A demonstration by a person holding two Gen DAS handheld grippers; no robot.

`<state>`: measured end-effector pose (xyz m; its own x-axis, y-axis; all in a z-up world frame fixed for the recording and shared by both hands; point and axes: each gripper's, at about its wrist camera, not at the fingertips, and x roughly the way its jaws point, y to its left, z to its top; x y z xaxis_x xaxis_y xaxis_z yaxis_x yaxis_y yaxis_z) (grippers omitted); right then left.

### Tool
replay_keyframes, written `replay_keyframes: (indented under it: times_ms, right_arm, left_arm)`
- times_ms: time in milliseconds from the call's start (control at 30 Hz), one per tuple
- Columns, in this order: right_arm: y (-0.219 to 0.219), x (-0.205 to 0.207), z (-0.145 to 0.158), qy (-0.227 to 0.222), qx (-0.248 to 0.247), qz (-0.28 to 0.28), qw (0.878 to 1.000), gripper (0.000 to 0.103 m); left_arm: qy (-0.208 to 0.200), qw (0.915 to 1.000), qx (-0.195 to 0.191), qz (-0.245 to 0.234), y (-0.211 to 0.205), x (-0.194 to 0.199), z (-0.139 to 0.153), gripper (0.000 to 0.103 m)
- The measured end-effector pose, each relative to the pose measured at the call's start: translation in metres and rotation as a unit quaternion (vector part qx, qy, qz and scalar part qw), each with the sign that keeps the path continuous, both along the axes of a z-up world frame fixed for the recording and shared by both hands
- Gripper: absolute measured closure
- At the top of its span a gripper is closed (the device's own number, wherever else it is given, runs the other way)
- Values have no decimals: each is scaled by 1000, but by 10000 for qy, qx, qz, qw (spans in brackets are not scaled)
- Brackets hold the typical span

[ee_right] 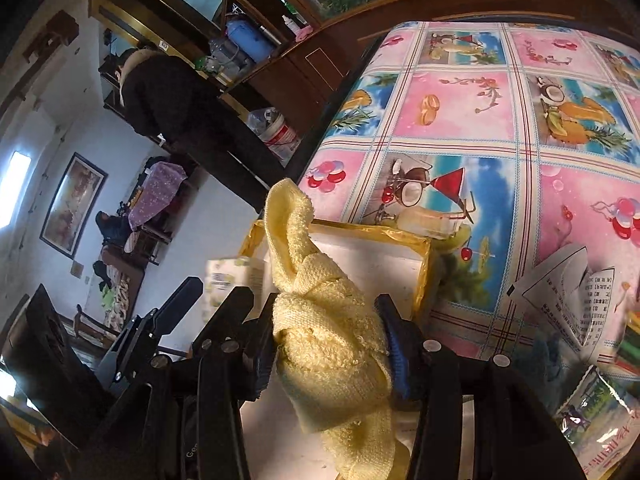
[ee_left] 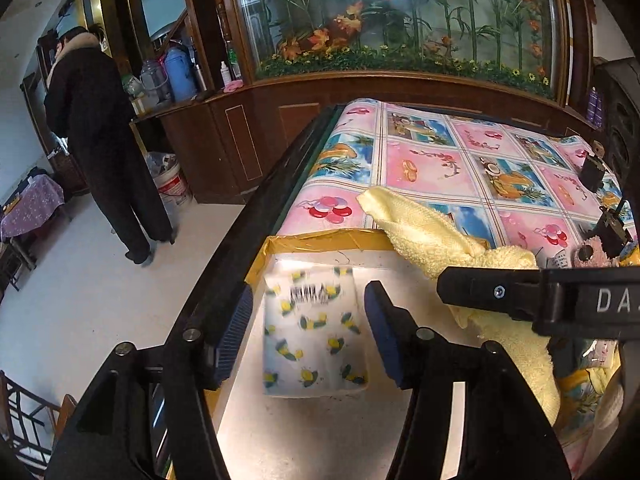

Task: Organize soft objects
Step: 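Carry tissue pack and yellow towel into the yellow-edged box and open both tools, then withdraw both tools from the box back over the table items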

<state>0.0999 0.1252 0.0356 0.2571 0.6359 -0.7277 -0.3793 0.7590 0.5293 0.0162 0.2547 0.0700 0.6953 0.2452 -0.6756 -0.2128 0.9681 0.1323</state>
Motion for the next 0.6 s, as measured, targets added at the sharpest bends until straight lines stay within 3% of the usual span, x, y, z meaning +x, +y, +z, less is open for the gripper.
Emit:
replay_keyframes:
  times_ms: [67, 133, 333, 500, 600]
  right_arm:
    - [0, -1, 2, -87, -84, -24, 9999, 42]
    - [-2, -3, 6, -153, -30, -26, 9999, 38]
    - [-27, -13, 33, -500, -1, -81, 9987, 38]
    - [-82, -36, 55, -870, 2, -316, 9957, 36]
    - [-118, -53, 58, -989, -59, -457, 9940, 35]
  left_arm:
    - [40, 9999, -158, 30, 4, 2, -2, 25]
    - [24, 9996, -277, 97, 10, 2, -1, 25]
    - [-163, 9979, -565, 280, 20, -13, 20, 25]
    - [-447, 9956, -825, -3, -1, -36, 42, 22]
    - [-412, 9950, -844, -328, -29, -44, 48, 22]
